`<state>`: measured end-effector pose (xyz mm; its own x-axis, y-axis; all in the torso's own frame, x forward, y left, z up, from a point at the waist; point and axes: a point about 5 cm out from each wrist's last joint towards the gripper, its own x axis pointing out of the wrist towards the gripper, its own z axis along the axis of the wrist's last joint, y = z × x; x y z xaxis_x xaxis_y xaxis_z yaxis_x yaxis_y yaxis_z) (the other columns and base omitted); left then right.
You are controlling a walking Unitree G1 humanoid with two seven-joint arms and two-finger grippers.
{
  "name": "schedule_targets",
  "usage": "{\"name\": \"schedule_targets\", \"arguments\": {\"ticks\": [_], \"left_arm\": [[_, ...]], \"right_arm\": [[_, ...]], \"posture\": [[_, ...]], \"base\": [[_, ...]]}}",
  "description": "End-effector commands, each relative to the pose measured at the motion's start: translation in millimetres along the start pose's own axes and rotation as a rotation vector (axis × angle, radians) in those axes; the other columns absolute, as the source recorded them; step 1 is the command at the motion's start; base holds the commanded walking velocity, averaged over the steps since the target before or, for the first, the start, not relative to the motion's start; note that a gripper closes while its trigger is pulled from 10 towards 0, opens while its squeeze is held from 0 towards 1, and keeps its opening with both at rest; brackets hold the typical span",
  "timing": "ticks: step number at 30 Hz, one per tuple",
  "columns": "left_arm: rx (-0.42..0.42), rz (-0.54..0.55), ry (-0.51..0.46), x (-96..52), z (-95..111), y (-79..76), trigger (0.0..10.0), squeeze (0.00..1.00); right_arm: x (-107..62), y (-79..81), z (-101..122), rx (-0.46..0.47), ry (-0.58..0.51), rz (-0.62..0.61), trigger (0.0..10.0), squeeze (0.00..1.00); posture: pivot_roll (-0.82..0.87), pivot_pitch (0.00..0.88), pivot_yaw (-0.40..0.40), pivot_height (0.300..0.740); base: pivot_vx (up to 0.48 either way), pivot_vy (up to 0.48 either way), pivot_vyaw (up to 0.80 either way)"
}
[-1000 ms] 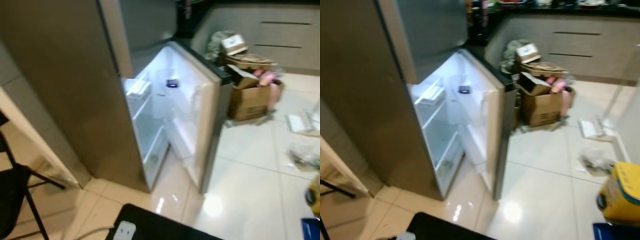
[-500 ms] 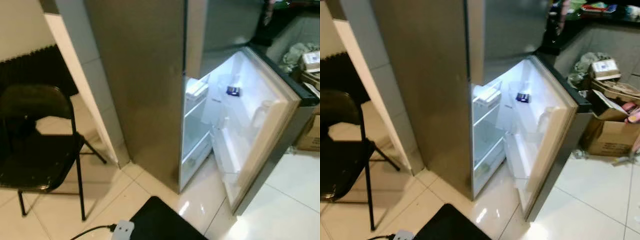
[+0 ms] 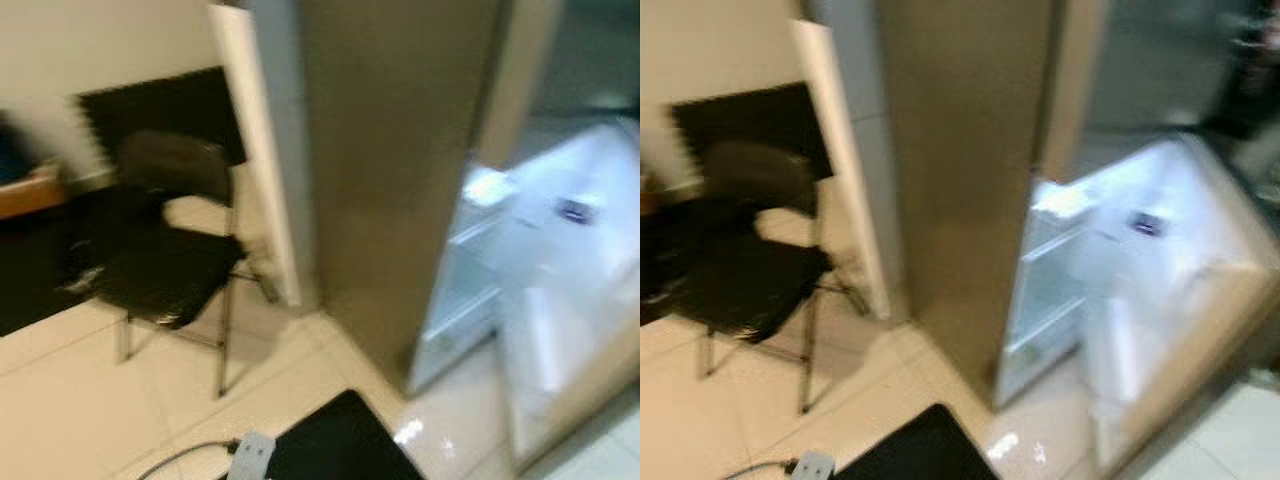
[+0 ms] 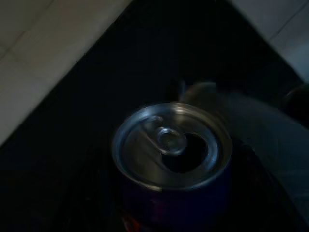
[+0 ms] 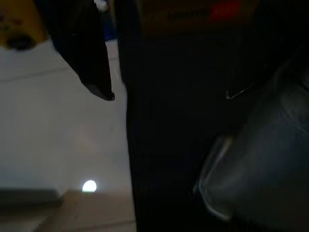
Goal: Restocking fridge
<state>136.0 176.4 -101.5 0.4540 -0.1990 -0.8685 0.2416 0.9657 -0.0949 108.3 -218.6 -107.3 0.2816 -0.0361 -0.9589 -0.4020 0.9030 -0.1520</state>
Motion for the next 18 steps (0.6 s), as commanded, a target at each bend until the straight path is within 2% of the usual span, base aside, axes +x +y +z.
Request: {"name": "schedule_targets", "arguments": {"ticks": [1, 7, 15, 18], "left_arm": [[0.001, -0.01, 0.01, 0.5, -1.1, -2.3, 10.0, 0.0], [0.009, 0.001, 0.011, 0.5, -0.5, -1.0, 10.0, 0.0], [0.007, 0.005, 0.012, 0.3, -0.4, 0.2, 10.0, 0.0], [-0.001, -0.006, 0.016, 0.1, -1.0, 0.0, 10.0, 0.0]], "right_arm": [[0.9, 4.5, 4.5, 0.009, -0.02, -0.001, 10.0, 0.0], [0.8, 2.1, 5.9, -0.016, -0.025, -0.032, 10.0, 0.0], [0.5, -0.2, 8.0, 0.028, -0.051, -0.046, 10.0, 0.0], [0.5, -0.6, 9.4, 0.031, -0.059, -0.046, 10.0, 0.0]], "posture": [[0.02, 0.0, -0.009, 0.74], [0.01, 0.0, -0.005, 0.74], [0.01, 0.0, -0.006, 0.74], [0.01, 0.0, -0.005, 0.74]], "base": [[0.0, 0.0, 0.76], [0.0, 0.0, 0.59], [0.0, 0.0, 0.0], [0.0, -0.339, 0.0]]}}
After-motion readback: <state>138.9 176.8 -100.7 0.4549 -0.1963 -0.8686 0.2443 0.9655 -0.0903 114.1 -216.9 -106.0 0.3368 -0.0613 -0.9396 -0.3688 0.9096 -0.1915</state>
